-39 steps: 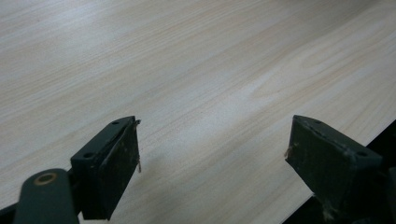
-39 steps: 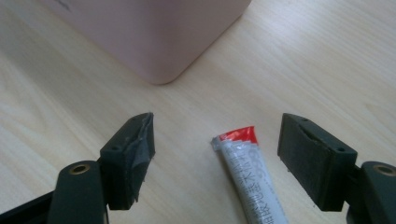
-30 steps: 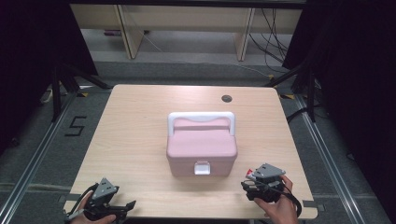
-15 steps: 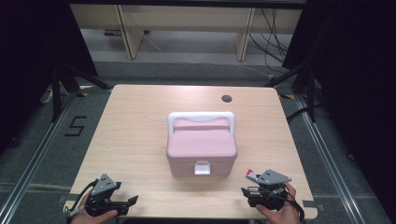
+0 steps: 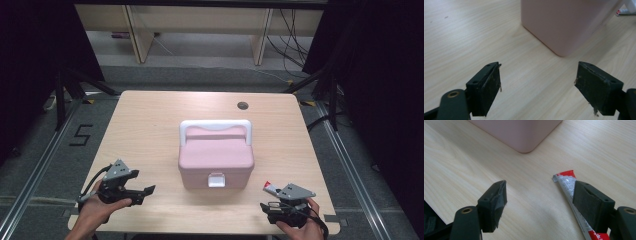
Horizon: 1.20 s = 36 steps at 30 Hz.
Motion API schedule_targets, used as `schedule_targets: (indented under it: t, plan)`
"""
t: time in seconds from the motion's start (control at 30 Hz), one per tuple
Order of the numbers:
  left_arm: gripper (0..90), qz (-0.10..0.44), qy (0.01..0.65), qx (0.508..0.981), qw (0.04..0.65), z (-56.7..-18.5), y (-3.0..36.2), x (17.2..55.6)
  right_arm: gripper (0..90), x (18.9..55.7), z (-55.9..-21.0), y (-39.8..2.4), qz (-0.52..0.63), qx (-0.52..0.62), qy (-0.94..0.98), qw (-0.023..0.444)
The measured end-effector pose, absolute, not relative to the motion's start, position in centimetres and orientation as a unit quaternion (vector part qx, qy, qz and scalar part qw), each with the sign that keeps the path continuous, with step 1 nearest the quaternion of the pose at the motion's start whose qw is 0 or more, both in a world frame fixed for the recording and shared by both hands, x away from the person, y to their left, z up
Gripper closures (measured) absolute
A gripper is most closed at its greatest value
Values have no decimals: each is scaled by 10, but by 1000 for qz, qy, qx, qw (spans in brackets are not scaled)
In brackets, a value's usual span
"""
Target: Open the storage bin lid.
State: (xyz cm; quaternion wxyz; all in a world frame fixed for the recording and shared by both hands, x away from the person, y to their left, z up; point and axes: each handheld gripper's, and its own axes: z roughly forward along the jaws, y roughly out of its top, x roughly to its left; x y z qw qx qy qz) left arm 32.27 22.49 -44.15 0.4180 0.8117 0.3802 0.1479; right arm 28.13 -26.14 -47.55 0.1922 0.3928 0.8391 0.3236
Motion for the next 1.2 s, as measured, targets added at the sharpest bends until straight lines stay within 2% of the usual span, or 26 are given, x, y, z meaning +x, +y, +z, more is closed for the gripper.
schedule_targets:
  t: [0.53, 0.8, 1.2]
  plan:
    - [205, 160, 314, 845, 402, -398, 203, 364, 286, 281, -477, -262, 328, 396, 837, 186]
    - [211, 145, 276, 867, 388, -372, 190, 382, 293, 282, -475, -264, 336, 386, 838, 191]
    - [214, 133, 238, 905, 325, -345, 167, 409, 295, 282, -476, -263, 334, 392, 838, 181]
